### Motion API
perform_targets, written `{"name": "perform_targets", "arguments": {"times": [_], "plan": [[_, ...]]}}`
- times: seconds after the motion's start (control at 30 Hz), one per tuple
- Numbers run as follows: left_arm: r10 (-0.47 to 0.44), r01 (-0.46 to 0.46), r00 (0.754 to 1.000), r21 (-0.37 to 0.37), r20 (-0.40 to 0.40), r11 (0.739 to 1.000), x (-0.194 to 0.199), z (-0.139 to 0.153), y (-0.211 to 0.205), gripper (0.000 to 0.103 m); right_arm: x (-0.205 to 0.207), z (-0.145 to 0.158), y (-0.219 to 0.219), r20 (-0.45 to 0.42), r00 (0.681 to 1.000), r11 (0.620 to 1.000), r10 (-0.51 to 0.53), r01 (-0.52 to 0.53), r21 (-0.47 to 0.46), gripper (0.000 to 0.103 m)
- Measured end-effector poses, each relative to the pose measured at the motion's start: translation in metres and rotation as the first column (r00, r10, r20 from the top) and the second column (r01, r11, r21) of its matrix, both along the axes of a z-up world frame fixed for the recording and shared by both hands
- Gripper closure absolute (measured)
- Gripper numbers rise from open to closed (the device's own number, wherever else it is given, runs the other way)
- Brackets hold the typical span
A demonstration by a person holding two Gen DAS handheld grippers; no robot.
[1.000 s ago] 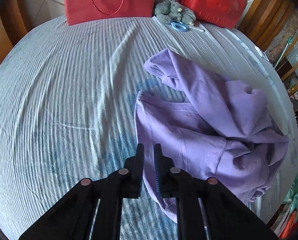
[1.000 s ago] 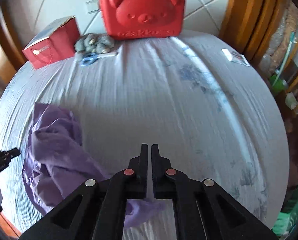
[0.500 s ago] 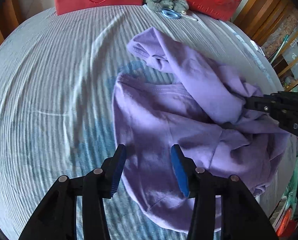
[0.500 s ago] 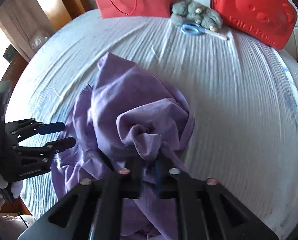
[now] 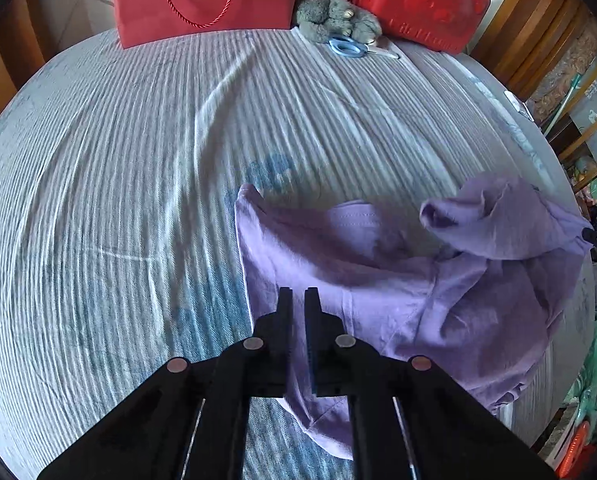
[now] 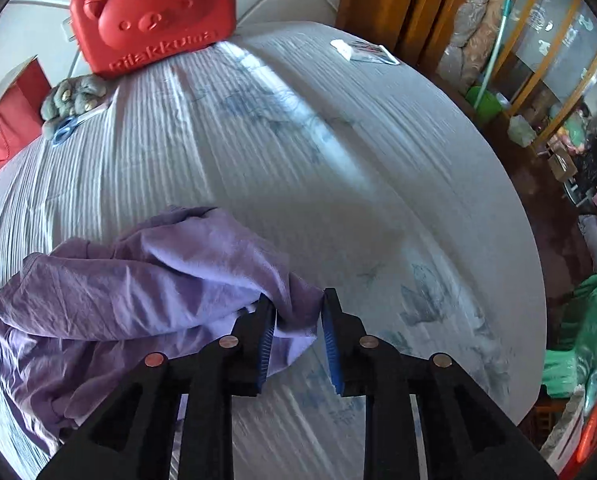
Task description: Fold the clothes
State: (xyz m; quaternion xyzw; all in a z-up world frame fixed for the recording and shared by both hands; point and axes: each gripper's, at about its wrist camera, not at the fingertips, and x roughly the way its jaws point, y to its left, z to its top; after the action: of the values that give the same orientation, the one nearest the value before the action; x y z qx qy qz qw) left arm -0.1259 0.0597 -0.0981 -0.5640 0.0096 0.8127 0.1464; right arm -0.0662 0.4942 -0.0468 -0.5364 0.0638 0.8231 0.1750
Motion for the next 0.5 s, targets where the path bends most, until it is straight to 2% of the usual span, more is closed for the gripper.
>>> {"name": "perform_targets", "arguments": {"times": [0.03, 0.07, 0.1, 0.13, 0.2, 0.3, 0.4, 0.5], "plan": [[-0.002, 0.002, 1.0, -0.003, -0.011, 1.0, -0.002, 0.002, 0.0, 0.066, -0.002, 0.004, -0.008, -0.018, 0.999, 0.999, 0.046, -0.046, -0.012, 0.066], [-0.002, 0.002, 1.0, -0.009, -0.025, 1.0, -0.004, 0.003, 0.001, 0.051, -0.005, 0.009, -0.016, -0.036, 0.995, 0.996, 0.091, -0.092, -0.023, 0.06], [-0.001, 0.001, 0.999, -0.014, -0.034, 1.0, -0.006, 0.004, 0.002, 0.049, -0.008, 0.013, -0.025, -0.055, 0.989, 0.989, 0.138, -0.14, -0.035, 0.047], [0.0, 0.0, 0.999, -0.018, -0.033, 1.0, -0.006, 0.001, 0.001, 0.049, -0.014, 0.015, -0.038, -0.074, 0.977, 0.978, 0.198, -0.203, -0.053, 0.042], [0.001, -0.002, 1.0, -0.028, -0.02, 1.0, 0.001, -0.011, -0.01, 0.049, -0.026, 0.016, -0.069, -0.094, 0.942, 0.942, 0.321, -0.328, -0.069, 0.042], [0.005, -0.005, 1.0, -0.049, 0.014, 0.999, -0.004, -0.028, -0.014, 0.049, -0.04, 0.007, -0.112, -0.072, 0.879, 0.878, 0.471, -0.475, -0.06, 0.04], [0.017, -0.016, 1.0, -0.057, 0.019, 0.998, 0.0, -0.035, -0.012, 0.049, -0.048, -0.005, -0.145, -0.041, 0.809, 0.808, 0.586, -0.587, -0.04, 0.037], [0.021, -0.02, 1.0, -0.109, 0.006, 0.994, 0.001, -0.036, -0.003, 0.047, -0.059, -0.021, -0.174, -0.006, 0.737, 0.736, 0.676, -0.676, -0.026, 0.036]]}}
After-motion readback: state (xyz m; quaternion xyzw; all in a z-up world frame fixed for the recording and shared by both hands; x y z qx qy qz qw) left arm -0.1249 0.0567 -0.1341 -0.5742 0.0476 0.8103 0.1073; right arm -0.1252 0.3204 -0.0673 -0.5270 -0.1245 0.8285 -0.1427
